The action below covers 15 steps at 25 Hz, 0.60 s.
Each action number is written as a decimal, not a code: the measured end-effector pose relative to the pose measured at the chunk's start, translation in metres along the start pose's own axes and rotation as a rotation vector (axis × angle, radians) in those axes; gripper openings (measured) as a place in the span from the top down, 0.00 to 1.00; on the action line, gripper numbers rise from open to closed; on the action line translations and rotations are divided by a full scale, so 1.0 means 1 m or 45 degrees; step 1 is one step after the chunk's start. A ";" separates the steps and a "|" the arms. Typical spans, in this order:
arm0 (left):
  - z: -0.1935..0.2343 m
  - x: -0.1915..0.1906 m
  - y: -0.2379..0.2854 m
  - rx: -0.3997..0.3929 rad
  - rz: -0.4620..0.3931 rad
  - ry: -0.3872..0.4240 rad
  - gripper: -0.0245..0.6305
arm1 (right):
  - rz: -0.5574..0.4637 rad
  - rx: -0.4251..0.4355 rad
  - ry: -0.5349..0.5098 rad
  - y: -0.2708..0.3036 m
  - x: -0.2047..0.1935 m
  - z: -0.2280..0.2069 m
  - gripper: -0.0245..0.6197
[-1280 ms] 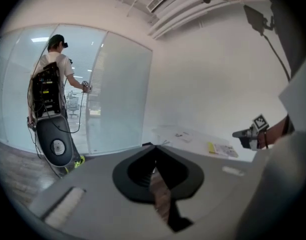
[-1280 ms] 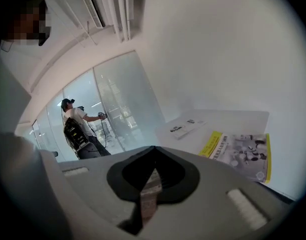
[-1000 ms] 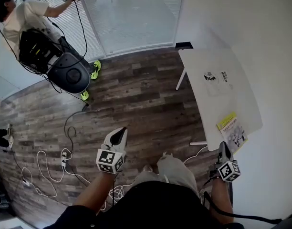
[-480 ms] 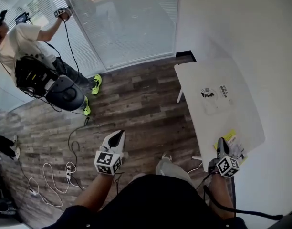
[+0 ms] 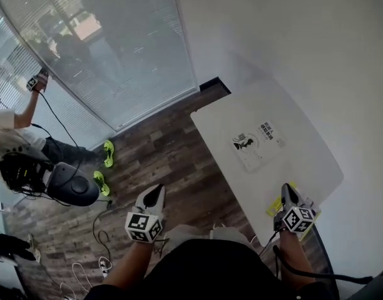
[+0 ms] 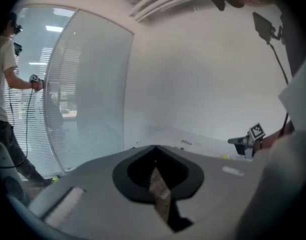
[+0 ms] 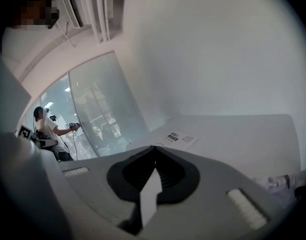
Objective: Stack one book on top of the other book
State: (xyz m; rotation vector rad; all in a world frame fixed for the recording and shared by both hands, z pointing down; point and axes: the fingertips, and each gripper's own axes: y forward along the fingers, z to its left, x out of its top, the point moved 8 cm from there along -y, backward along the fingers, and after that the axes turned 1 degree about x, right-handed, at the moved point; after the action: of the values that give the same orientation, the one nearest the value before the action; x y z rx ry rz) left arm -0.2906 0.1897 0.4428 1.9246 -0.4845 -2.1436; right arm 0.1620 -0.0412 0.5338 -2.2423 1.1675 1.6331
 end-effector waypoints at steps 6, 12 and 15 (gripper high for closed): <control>-0.009 0.020 0.056 -0.155 0.031 0.071 0.96 | -0.056 -0.108 0.081 0.001 -0.006 -0.023 0.96; -0.010 0.050 0.139 -0.364 0.030 0.130 0.95 | -0.098 -0.315 0.141 -0.024 -0.010 -0.036 0.96; -0.013 0.069 0.179 -0.476 0.027 0.194 0.96 | -0.148 -0.454 0.176 -0.036 -0.012 -0.042 0.96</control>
State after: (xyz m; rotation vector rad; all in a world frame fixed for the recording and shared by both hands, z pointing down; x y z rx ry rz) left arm -0.2959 -0.0026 0.4472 1.8370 -0.0670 -1.8914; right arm 0.2158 -0.0319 0.5491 -2.6174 0.8025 1.7817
